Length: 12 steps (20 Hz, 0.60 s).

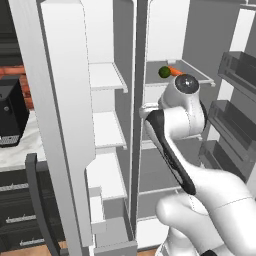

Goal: Take the lime and carrot from the fridge shelf and place them in the freezer drawer to begin freezing them.

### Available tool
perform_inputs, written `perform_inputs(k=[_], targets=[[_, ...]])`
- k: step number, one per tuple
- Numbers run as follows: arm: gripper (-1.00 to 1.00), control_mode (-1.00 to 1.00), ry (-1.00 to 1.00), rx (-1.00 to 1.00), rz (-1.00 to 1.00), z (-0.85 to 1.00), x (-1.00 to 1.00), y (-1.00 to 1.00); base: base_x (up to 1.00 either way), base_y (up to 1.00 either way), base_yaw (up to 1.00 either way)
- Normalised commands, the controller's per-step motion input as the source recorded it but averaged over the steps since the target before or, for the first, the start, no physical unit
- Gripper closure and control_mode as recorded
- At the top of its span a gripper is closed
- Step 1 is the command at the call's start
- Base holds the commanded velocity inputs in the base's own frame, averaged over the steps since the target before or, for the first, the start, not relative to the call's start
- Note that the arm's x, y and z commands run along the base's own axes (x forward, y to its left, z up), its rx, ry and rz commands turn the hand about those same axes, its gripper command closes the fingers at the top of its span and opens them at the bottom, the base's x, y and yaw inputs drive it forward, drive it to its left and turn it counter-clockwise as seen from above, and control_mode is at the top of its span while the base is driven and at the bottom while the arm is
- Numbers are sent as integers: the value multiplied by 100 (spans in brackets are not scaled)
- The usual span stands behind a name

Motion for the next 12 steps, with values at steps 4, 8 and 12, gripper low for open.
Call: perform_inputs(k=[4,8,12], targets=[[-100,-100,-5,-7,-7,78,25,-55,0,0,0],[-100,-100,0,0,-16,48,48,-43,0,0,0],[-100,-100,0,1,-20,11,70,-37,0,0,0]])
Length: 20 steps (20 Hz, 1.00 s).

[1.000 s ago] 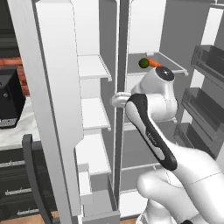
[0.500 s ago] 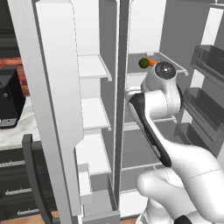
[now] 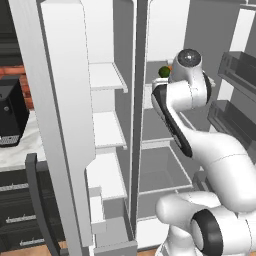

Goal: Take the lime and carrot from the fridge shelf and place them in the freezer drawer to begin freezing them.

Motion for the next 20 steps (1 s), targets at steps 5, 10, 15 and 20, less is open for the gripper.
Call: perform_inputs(k=[5,10,15,20], targets=[[-100,-100,-2,2,-6,-2,81,-18,0,0,0],[-100,-100,-13,9,-1,3,60,-11,0,0,0],[-100,-100,-2,15,-1,0,68,-10,0,0,0],[-100,-100,7,16,0,6,70,-27,0,0,0]])
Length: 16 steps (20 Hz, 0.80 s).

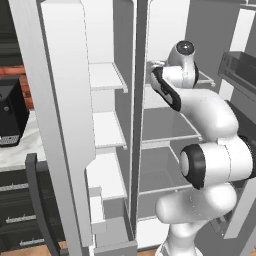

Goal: Take the lime and carrot from the fridge shelf and place them in the freezer drawer to begin freezing them.

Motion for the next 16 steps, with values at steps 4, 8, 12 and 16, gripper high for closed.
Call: perform_inputs(k=[4,8,12,16], targets=[[-100,-100,8,5,0,2,70,-13,0,0,0],[-100,-100,4,1,0,0,63,0,0,0,0],[-100,-100,4,0,0,-1,59,0,0,0,0],[-100,-100,3,0,0,-13,50,0,0,0,0]])
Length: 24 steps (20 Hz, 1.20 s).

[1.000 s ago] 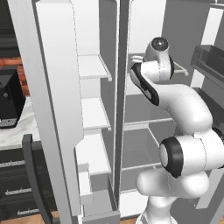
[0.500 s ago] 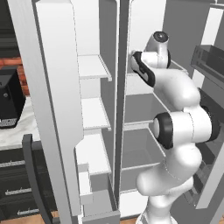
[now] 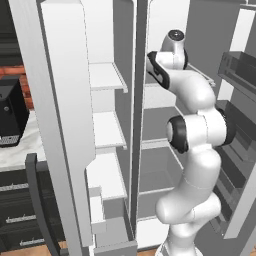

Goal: Take the lime and carrot from the fridge shelf and place them in the freezer drawer to begin freezing them.

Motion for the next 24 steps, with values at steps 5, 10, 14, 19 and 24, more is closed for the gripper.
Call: perform_inputs(k=[5,10,14,19,24], targets=[[-100,-100,0,0,0,-46,0,2,0,0,0],[100,-100,0,0,0,-68,-8,21,0,0,0],[100,-100,-5,0,0,-32,0,6,0,0,0],[100,-100,-24,0,0,-2,-49,5,0,0,0],[100,-100,-17,0,0,0,-100,30,0,0,0]])
